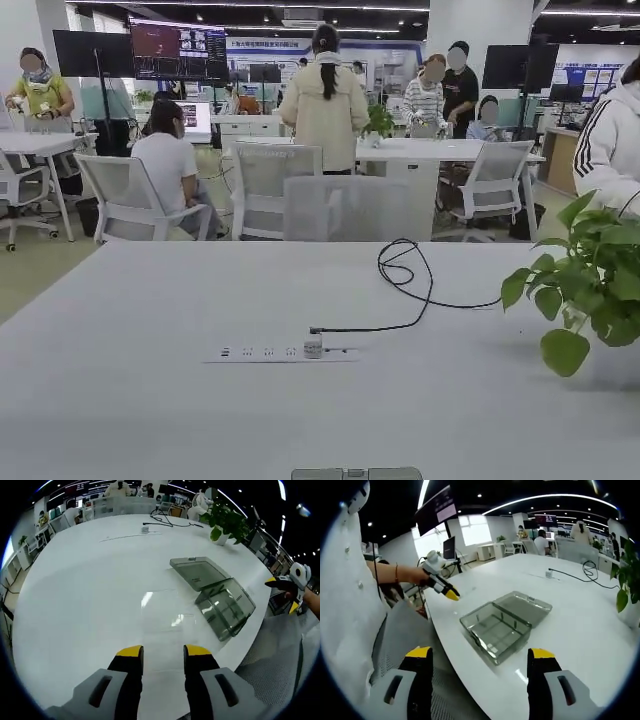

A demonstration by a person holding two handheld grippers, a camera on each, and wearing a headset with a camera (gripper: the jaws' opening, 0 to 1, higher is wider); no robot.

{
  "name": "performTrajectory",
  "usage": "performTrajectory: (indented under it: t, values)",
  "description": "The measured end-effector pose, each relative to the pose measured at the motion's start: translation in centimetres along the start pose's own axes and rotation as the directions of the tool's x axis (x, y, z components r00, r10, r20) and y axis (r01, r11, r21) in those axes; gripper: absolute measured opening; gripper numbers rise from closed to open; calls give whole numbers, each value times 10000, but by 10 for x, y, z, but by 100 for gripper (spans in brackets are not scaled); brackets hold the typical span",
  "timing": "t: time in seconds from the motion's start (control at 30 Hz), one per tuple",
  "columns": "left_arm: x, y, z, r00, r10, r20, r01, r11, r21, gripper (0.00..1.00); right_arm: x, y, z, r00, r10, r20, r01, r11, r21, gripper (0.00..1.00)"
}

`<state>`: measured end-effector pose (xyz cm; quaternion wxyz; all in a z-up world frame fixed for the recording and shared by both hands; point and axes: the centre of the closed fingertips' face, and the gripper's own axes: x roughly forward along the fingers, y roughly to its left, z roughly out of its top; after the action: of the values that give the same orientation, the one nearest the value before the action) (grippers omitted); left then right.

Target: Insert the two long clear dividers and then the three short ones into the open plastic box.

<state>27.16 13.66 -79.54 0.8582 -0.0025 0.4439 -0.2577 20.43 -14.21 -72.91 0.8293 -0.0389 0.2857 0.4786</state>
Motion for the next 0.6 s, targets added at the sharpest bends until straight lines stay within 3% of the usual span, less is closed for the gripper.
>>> performTrajectory:
  t: [0.13, 0.27, 0.37, 0.6]
  values:
    - [-7, -17, 13, 9973, -319, 660, 341, 9989, -315, 30, 5, 3, 20, 9996, 1, 298, -14, 9990, 447, 70]
    - [-14, -43, 28, 9890, -772, 1260, 840, 9952, -493, 30, 11, 6, 42, 9980, -34, 631, -21, 9963, 861, 63]
    - [-17, -64, 39, 9798, -1135, 1648, 1219, 9917, -419, 30, 14, 9, 66, 9913, -70, 1317, -76, 9939, 1104, 57]
    - [-24, -101, 60, 9572, -1759, 2297, 1836, 9829, -122, 30, 20, 7, 101, 9752, -613, 2125, 182, 9798, 1991, 42]
